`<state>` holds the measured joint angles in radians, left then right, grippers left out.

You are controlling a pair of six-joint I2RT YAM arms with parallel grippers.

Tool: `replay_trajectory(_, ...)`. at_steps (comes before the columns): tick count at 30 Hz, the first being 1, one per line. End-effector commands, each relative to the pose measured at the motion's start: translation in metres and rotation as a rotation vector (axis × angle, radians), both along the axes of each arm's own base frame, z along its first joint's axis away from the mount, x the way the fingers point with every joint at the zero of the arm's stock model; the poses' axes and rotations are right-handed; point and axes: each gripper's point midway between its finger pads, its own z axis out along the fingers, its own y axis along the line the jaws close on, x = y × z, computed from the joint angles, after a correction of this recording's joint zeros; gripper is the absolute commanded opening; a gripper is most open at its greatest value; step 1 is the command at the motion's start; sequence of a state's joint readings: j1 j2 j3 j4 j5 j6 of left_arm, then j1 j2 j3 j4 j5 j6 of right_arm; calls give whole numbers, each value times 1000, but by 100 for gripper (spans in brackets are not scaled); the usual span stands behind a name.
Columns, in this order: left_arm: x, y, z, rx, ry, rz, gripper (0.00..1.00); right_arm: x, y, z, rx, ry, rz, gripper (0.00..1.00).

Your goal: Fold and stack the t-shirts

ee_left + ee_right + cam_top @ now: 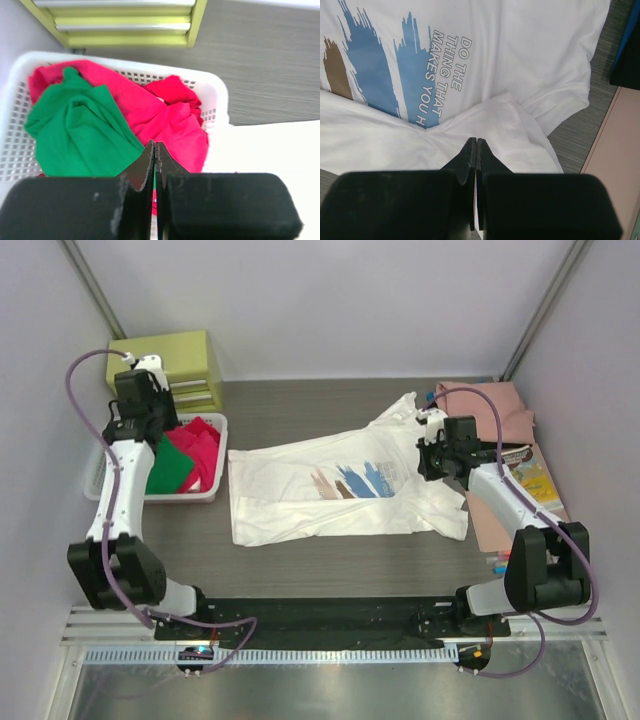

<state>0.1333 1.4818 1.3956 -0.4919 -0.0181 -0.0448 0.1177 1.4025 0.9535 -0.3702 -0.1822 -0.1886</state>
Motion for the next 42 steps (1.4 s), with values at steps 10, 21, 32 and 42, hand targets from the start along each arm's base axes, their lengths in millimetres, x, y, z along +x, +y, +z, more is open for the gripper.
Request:
replay_trajectory(10, -76, -122, -67, 78, 270, -411, 0, -1, -15, 39, -51, -100, -51, 1)
replay_trajectory(21, -12, -191, -91, 16, 390, -502, 54, 93, 13, 61, 51, -40, -32, 74)
replay_trajectory(32, 55, -193, -103, 93, 362, -412, 72, 208, 34, 63, 104, -4, -44, 79)
replay_trajectory(42, 63, -186, -110, 122, 344, -380, 73, 232, 30, 1, 59, 62, -88, 79)
